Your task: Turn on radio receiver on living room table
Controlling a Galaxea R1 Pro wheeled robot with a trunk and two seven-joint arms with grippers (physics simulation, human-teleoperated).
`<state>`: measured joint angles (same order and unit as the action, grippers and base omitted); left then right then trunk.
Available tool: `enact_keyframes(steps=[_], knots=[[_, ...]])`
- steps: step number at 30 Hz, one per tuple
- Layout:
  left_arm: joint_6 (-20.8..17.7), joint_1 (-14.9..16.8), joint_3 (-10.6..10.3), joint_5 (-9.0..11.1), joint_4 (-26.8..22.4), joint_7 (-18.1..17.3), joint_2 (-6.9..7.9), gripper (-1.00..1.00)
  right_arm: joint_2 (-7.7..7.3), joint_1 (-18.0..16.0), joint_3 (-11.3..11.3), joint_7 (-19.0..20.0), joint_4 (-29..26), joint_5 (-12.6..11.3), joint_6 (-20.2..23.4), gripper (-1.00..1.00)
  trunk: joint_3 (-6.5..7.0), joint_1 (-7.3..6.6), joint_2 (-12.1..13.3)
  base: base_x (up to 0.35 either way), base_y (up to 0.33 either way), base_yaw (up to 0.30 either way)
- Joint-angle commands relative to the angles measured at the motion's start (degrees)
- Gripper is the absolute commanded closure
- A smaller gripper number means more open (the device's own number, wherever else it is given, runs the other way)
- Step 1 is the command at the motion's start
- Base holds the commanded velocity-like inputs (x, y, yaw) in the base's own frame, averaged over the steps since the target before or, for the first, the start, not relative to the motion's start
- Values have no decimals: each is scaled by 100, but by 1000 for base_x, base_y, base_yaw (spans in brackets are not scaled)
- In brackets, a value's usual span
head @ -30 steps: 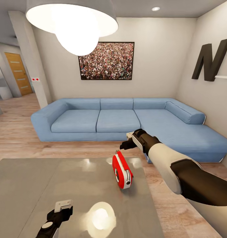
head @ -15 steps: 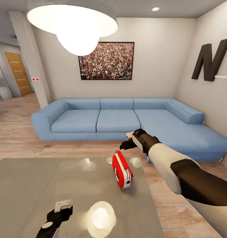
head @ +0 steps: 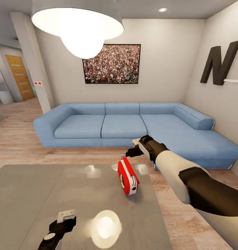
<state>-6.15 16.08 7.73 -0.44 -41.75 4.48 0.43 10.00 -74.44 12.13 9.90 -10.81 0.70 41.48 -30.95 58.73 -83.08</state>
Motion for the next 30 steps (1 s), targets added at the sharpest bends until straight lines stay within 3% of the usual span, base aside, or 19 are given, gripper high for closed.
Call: enact_keyframes(steps=[1,30], knots=[[0,0,0,0,0,0,0,-100,0,0,0,2,0,0,0,-100,-6,0,0,0,0,0],[0,0,0,0,9,0,-8,-100,0,0,0,1,0,0,0,-100,-269,0,0,0,0,0]])
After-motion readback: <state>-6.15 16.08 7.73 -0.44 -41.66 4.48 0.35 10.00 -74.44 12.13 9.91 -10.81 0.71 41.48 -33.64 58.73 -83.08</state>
